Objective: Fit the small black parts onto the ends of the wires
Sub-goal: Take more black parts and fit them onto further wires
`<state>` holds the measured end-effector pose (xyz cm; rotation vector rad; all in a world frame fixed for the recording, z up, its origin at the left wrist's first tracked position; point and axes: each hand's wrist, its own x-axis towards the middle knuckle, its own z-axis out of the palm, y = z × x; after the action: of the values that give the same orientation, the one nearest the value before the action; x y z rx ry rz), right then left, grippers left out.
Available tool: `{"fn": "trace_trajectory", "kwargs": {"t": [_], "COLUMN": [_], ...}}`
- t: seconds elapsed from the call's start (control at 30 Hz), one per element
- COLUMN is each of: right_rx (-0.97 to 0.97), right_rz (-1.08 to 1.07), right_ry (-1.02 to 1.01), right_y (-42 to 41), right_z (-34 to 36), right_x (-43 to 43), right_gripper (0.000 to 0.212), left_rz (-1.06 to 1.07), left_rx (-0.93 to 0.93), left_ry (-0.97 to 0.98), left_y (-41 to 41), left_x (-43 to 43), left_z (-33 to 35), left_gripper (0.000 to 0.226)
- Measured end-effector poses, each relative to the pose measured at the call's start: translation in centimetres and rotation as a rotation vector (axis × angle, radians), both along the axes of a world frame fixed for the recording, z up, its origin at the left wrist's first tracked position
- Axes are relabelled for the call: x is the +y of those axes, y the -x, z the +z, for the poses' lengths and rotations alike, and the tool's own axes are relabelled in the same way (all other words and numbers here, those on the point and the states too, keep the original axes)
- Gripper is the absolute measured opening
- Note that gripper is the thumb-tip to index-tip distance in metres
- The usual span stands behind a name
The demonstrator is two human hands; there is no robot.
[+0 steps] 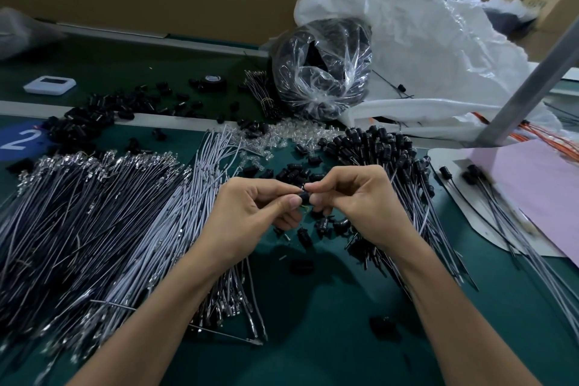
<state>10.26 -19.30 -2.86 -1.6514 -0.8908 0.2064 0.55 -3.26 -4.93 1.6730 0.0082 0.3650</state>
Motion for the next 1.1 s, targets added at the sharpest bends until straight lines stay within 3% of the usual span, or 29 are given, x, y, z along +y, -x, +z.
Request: {"fn": "trace_trajectory", "kwargs": {"t": [0.4,0.5,0.67,0.73,0.77,0.83,0.9,0.97,1.1], "right_rx": [0.160,0.093,0.087,0.190,0.235,0.241,0.202,0.167,0.029], "right_rz": [0.119,0.117,0.182,0.216,0.211,0.152,0.059,-0.064,-0.258], "right_ry": [-0.029,-0.049,-0.039,-0.129,-0.174,-0.222,-0.229,-0.130,0.308], "right_y": [-0.2,0.1,0.2,-0.2,-0.6,-1.5,-2.6,-4.1,-7.0], "right_z": [0.2,0.7,2.6,4.0,4.8,6.5,7.9,8.8,8.7], "right_x": [-0.4,-0.6,-3.6,-6.2,-7.7,-10.7,-13.0,-14.3,-13.7], "right_gripper": [0.029,0.030,0.012,0.006,0.014,0.022,0.015,0.009,0.011], "left_rz": [-0.054,-0.078,-0.325,-0.279,-0.221,-0.100,-0.003,0.060,0.120], "left_rx": [-0.006,0.002,0.058,0.059,0.043,-0.011,-0.060,-0.082,-0.096], "left_ry": [0.031,0.131,0.347,0.384,0.394,0.415,0.439,0.450,0.425], "left_y": [0.3,0.3,0.7,0.7,0.6,0.6,0.5,0.5,0.6], "left_x": [-0.4,-0.7,-0.6,-0.4,-0.2,0.1,0.3,0.4,0.2], "left_z": [0.2,0.7,1.6,1.9,1.9,1.9,1.9,1.9,1.8], "left_gripper": [0.021,0.020,0.032,0.046,0.049,0.049,0.044,0.040,0.037]}}
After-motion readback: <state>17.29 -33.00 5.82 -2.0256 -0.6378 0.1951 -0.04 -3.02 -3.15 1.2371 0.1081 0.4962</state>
